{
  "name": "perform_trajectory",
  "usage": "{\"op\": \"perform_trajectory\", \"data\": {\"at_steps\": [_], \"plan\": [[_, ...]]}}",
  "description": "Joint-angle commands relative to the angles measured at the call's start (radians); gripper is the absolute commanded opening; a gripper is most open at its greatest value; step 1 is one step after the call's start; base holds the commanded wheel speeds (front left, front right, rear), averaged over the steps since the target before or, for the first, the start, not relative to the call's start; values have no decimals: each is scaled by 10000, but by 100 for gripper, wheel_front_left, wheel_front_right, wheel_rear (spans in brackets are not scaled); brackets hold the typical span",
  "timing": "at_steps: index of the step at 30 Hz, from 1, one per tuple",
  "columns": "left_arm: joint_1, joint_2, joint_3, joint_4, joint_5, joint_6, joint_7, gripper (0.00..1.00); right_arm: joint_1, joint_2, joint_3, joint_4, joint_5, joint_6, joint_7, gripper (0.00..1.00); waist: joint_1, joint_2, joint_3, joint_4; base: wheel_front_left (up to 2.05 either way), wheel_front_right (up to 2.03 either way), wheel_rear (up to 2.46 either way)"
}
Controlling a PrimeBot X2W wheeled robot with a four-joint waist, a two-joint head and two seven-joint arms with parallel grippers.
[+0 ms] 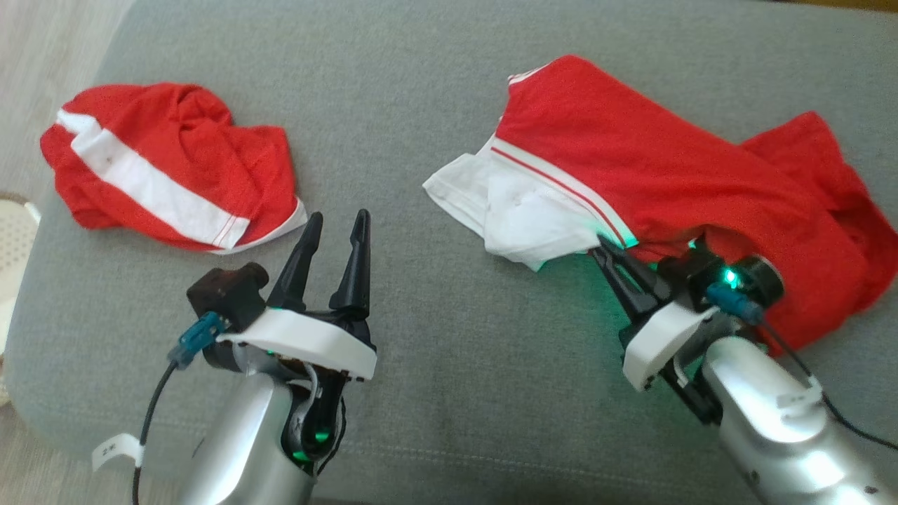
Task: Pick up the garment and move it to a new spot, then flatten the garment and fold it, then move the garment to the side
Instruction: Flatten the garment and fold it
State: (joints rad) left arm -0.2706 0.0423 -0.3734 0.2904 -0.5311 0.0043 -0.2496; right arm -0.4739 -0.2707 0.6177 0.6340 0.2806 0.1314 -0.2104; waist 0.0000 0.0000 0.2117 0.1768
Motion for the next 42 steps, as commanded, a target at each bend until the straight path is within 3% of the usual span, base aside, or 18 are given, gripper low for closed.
{"op": "perform_trajectory", "data": {"at_steps": [1,9,14,21,25,26,27,35,42], "plan": [[-155,80,328,-290,-55,-4,-122,100,-72,-80,5,-457,91,-7,-85,0,0,0,-136,-99,0,0,0],[-130,80,239,-389,-164,5,-122,100,-663,-774,-1112,-2838,279,-7,748,0,0,0,-217,-224,0,0,0],[-420,80,-34,-558,-218,14,-122,100,-2286,-1951,-1643,-3586,138,-7,1891,0,0,0,369,-30,0,0,0],[-1018,80,-663,-835,-507,99,-122,100,-5813,-3913,-1663,-2660,-344,-7,2583,0,0,0,1528,751,0,0,0],[-1254,80,-937,-986,-715,200,-122,100,-7647,-4130,-1430,-1407,-477,-7,2387,0,0,0,2053,1142,0,0,0],[-1291,80,-987,-1014,-754,221,-122,100,-7992,-4088,-1275,-1036,-471,-7,2308,83,0,0,2147,1200,0,0,0],[-1325,80,-1031,-1036,-780,240,-122,100,-8276,-4032,-1136,-611,-448,-7,2326,100,0,0,2227,1242,0,0,0],[-1450,80,-1124,-1054,-861,363,-122,100,-8920,-3366,-168,1656,-182,-7,2275,100,0,0,2298,1180,0,0,0],[-1360,80,-798,-852,-609,308,-122,100,-8124,-2817,180,2483,654,-7,937,100,0,0,1528,567,0,0,0]]}}
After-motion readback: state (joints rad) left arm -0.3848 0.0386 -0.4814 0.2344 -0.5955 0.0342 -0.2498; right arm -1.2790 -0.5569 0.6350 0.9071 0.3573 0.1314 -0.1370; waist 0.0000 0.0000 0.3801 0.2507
